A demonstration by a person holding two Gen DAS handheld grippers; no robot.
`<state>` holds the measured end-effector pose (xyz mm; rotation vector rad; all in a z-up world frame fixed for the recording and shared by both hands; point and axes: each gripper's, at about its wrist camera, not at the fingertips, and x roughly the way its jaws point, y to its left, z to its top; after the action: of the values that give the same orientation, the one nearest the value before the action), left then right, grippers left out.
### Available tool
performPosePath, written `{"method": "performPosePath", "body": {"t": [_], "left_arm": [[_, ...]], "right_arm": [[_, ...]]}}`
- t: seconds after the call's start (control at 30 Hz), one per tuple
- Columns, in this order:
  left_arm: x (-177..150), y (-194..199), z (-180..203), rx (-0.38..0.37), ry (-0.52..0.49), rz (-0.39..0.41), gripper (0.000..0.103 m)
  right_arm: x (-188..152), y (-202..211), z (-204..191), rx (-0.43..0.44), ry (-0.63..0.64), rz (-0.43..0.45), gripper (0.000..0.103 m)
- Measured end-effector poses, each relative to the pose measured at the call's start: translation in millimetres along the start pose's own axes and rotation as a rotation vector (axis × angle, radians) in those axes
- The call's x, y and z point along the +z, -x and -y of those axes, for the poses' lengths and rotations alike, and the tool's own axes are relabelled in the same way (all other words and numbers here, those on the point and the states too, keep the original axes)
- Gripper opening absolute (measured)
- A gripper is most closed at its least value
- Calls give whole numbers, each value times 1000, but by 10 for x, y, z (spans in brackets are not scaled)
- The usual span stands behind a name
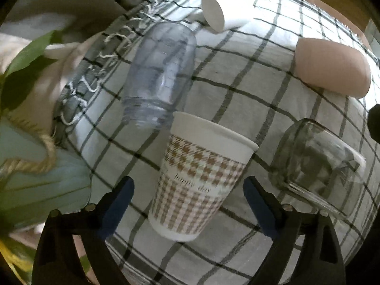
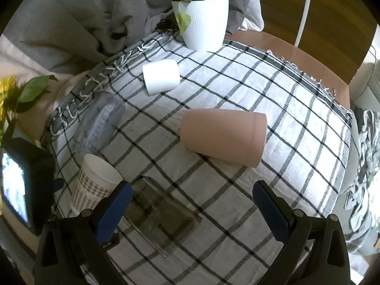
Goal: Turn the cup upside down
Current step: 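Reach the left tool to the houndstooth paper cup and close on it, then lift the paper cup with the left tool and carry it toward the right tool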
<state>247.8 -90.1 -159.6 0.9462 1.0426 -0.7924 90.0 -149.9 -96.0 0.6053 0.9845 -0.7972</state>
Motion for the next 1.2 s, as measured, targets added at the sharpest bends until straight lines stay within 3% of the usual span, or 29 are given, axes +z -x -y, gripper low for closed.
{"method": "performPosePath", "body": {"t": [0.17,0.33,0.43,0.9,1.2], "left_arm": [[68,-92,-15,-2,-13,5,92],[91,-198,-48,-62,1,-15,73],[90,-208,-62,-61,11,-10,70],[-210,105,-156,-28,182,8,69],[-393,582,-47,25,326,40,69]], "right_arm": [[14,-32,-11,-10,0,-4,102],[24,-85,14,-20,-20,-19,102],[32,-105,23,-25,-24,-22,102],[57,-73,70,-11,17,-20,102],[110,14,176,51,70,-12,102]]}}
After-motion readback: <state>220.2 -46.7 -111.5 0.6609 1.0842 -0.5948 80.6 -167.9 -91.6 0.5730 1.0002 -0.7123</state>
